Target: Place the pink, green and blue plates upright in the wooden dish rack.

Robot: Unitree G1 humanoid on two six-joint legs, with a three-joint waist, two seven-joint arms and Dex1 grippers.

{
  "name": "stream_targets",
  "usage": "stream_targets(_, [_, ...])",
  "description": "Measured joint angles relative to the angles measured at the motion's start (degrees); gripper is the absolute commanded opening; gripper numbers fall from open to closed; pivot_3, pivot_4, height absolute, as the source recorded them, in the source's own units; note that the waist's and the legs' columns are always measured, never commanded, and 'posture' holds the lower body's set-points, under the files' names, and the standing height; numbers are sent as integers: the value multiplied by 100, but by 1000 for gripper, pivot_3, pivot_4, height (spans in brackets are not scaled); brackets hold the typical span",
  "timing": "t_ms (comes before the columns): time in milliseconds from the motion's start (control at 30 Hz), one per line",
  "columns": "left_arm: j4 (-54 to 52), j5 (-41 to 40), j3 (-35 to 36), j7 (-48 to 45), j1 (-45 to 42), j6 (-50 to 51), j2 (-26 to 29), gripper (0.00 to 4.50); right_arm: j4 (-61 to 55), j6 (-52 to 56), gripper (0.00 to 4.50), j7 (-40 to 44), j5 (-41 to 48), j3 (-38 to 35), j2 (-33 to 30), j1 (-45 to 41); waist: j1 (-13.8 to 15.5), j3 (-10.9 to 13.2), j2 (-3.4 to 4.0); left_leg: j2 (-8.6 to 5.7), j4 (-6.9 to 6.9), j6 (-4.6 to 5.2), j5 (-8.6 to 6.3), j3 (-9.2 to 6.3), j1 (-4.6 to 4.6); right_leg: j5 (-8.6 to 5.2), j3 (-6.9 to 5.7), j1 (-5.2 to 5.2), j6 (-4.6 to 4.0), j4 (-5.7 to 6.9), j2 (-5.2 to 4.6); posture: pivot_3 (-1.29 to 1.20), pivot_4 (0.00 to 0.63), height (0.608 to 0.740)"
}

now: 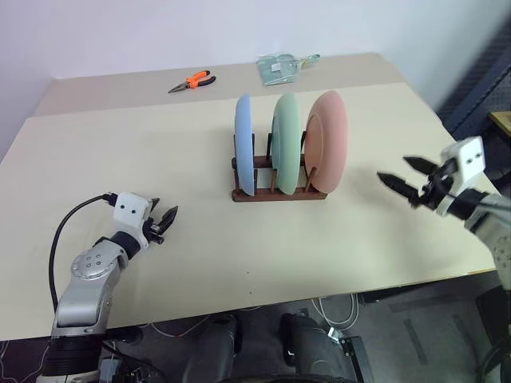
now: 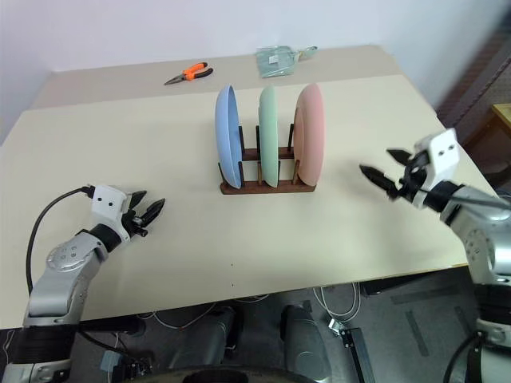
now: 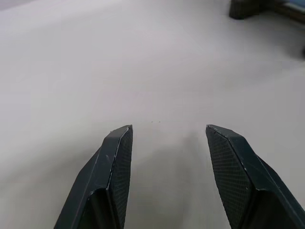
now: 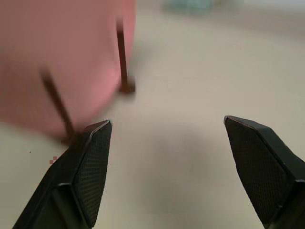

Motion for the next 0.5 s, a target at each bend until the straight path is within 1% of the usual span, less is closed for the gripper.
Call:
stream_targets(200, [-88,65,-34,5,230,-47,-25,2490,653,-599,3813,126,-483,21,300,-190,34,-1,-2,12,-1,0,-1,15,5,7,-3,0,2,-5,2,0,150,740])
stream_targets(500, [-369,62,-57,10,347,41,-48,2490,1155,-1047,3813,481,-1050,312,532,-309,51,-1,-2,13,0,1,-2,21,4,9,-1,1,4,-7,1,0,150,740])
